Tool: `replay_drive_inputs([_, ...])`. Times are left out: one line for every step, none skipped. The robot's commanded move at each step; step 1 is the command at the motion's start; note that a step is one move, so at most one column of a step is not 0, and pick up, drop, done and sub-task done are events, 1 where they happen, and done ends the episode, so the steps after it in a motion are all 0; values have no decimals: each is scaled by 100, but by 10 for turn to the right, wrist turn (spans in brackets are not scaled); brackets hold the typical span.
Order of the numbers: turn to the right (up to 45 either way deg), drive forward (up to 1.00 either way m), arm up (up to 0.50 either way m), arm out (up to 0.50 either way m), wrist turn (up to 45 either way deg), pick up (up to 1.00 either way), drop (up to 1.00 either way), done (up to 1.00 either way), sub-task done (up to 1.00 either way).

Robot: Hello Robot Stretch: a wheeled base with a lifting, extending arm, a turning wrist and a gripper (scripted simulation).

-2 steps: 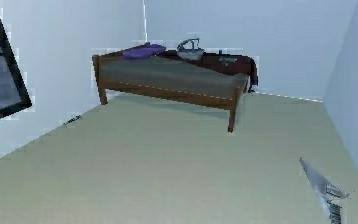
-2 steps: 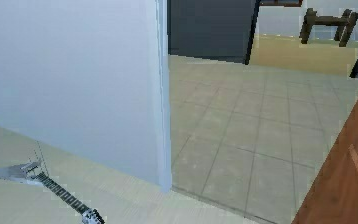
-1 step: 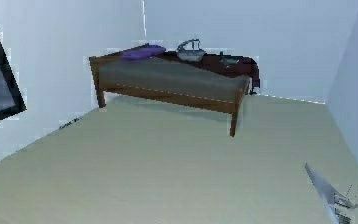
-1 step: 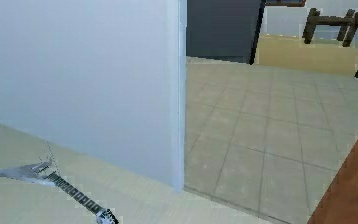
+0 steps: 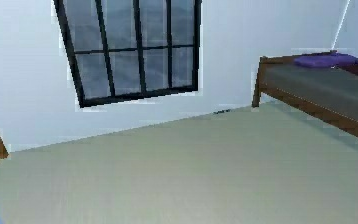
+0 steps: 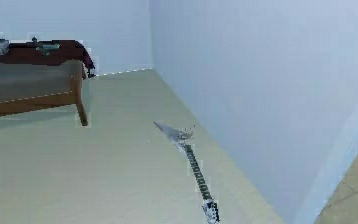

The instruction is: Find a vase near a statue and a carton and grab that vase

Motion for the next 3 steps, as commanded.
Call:
replay_drive_inputs([-420,0,0,0,0,0,0,0,0])
replay_drive_inputs([0,50,0,0,0,0,0,0,0])
replay_drive_inputs([-450,0,0,0,0,0,0,0,0])
